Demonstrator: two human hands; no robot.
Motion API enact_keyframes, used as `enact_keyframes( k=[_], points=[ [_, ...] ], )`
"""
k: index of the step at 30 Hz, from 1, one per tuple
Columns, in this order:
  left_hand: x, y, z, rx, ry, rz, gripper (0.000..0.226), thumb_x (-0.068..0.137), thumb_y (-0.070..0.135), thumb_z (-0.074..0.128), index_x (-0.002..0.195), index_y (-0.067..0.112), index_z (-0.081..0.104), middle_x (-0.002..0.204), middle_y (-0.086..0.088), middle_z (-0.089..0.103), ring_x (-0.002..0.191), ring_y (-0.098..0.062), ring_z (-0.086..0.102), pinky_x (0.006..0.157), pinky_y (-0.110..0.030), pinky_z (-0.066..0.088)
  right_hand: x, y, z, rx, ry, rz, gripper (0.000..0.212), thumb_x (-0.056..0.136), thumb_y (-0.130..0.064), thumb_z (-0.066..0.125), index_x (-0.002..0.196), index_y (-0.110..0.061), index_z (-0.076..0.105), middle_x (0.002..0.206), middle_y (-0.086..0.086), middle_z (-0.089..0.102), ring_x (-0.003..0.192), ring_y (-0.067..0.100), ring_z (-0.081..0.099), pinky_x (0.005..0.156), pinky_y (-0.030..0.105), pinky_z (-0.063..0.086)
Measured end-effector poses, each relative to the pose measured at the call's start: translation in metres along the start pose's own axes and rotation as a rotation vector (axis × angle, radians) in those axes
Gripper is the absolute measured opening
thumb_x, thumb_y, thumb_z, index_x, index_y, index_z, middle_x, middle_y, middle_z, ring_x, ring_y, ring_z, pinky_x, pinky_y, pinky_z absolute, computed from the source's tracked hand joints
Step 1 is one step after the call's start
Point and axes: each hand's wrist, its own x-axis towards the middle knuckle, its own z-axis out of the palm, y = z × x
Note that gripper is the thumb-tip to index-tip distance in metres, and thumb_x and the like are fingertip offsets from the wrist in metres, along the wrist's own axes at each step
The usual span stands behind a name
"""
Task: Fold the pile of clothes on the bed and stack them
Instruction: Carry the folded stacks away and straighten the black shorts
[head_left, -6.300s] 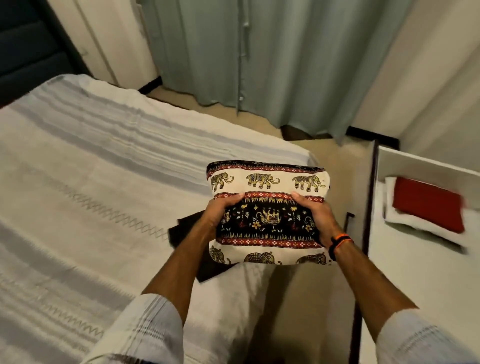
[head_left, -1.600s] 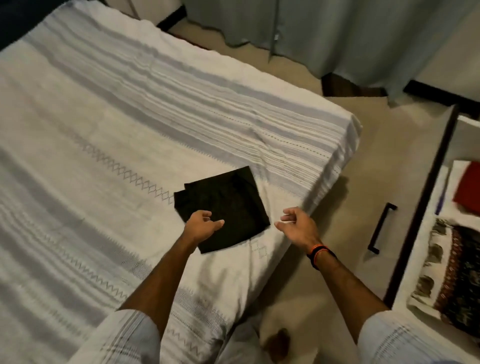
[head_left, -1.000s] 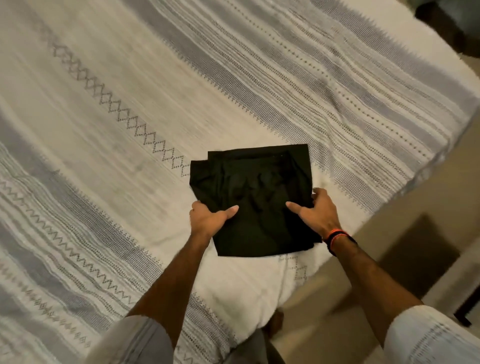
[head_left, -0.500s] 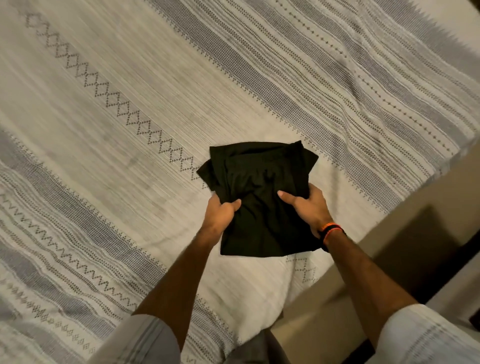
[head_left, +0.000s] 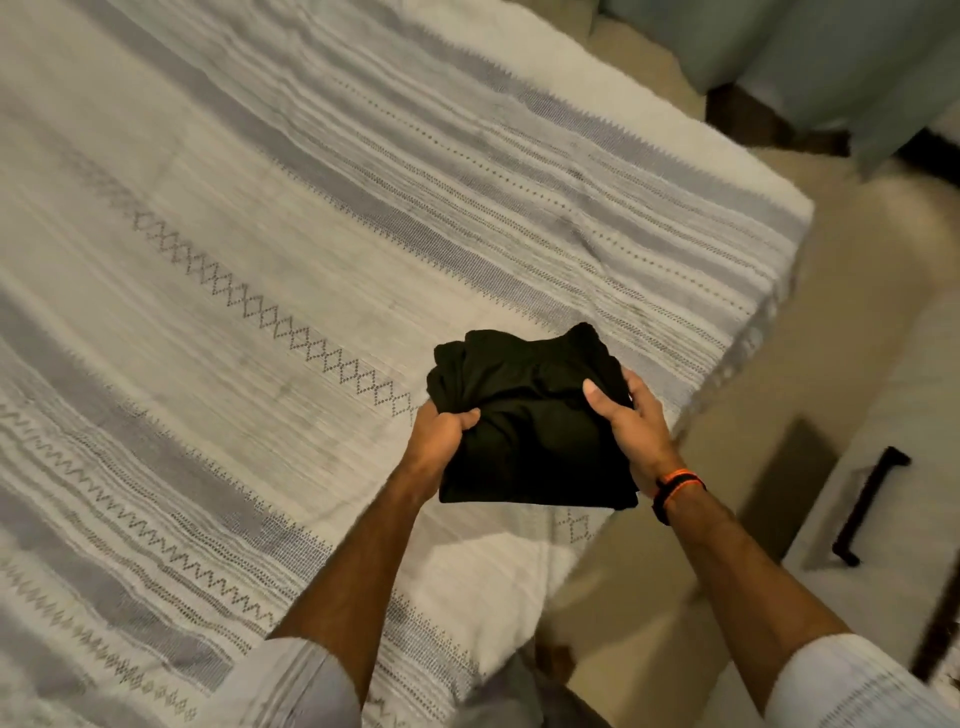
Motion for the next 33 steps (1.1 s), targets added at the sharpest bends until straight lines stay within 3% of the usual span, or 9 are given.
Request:
enact_keyframes(
  k=[8,12,17,21,23,26,30,33],
  points=[
    [-0.114,0.033,0.065,0.127,-0.184,0.190,0.049,0.091,0.004,0.063,0.138,0.006,0.050,0.133,-0.011,0.058,0.101,-0.023,0.056,0.089,-0.029,0.043,-0.112,-0.030,-0.093,0.191,0.141,-0.181,0.045,0.085,-0.027,0.076,0.126,-0.028,0.060,0.123,-0.002,0.068,0.112,0.019,0.066,0.101,0.044,0.051],
    [-0.172,0.035,0.123,0.195,-0.338,0.283,0.047,0.092,0.004,0.062,0.137,0.006,0.050,0.123,-0.007,0.061,0.096,-0.021,0.059,0.086,-0.029,0.045,-0.171,-0.024,-0.158,0.233,0.283,-0.283,0.067,0.071,-0.046,0.082,0.130,-0.025,0.059,0.123,-0.001,0.068,0.114,0.021,0.065,0.101,0.048,0.051],
    [-0.219,0.023,0.200,0.326,-0.539,0.321,0.046,0.091,0.004,0.062,0.135,0.006,0.051,0.125,-0.010,0.064,0.102,-0.023,0.064,0.084,-0.031,0.051,-0.236,-0.005,-0.231,0.346,0.486,-0.329,0.049,0.085,-0.027,0.077,0.130,-0.021,0.059,0.121,-0.001,0.069,0.111,0.019,0.066,0.100,0.045,0.052],
    [-0.255,0.001,0.268,0.463,-0.688,0.325,0.050,0.090,0.010,0.064,0.138,0.007,0.049,0.126,-0.009,0.062,0.112,-0.026,0.061,0.094,-0.036,0.050,-0.282,0.028,-0.289,0.443,0.634,-0.353,0.046,0.083,-0.028,0.078,0.126,-0.023,0.063,0.120,-0.001,0.070,0.110,0.021,0.067,0.099,0.047,0.052],
    [-0.271,-0.016,0.301,0.546,-0.719,0.306,0.058,0.088,0.015,0.068,0.141,0.008,0.045,0.130,-0.009,0.058,0.117,-0.027,0.058,0.103,-0.041,0.047,-0.302,0.048,-0.316,0.501,0.726,-0.322,0.059,0.081,-0.032,0.079,0.135,-0.024,0.056,0.129,-0.002,0.065,0.116,0.020,0.064,0.101,0.045,0.051],
    [-0.287,-0.043,0.342,0.632,-0.779,0.288,0.056,0.089,0.014,0.067,0.139,0.010,0.044,0.130,-0.010,0.058,0.117,-0.029,0.057,0.108,-0.047,0.043,-0.325,0.079,-0.347,0.554,0.835,-0.262,0.089,0.066,-0.052,0.086,0.142,-0.030,0.048,0.139,-0.003,0.057,0.124,0.020,0.058,0.102,0.045,0.050],
    [-0.300,-0.084,0.395,0.733,-0.896,0.212,0.052,0.090,0.012,0.066,0.138,0.010,0.048,0.130,-0.010,0.060,0.116,-0.029,0.059,0.106,-0.047,0.046,-0.355,0.109,-0.374,0.630,0.958,-0.229,0.059,0.086,-0.026,0.075,0.139,-0.023,0.051,0.127,-0.003,0.065,0.113,0.016,0.064,0.094,0.037,0.055],
    [-0.295,-0.110,0.429,0.858,-0.959,0.181,0.058,0.087,0.014,0.069,0.141,0.012,0.047,0.134,-0.009,0.059,0.119,-0.029,0.058,0.107,-0.045,0.044,-0.366,0.133,-0.382,0.673,1.061,-0.164,0.060,0.086,-0.026,0.075,0.141,-0.024,0.050,0.128,-0.003,0.064,0.114,0.019,0.063,0.097,0.040,0.053]
  ],
)
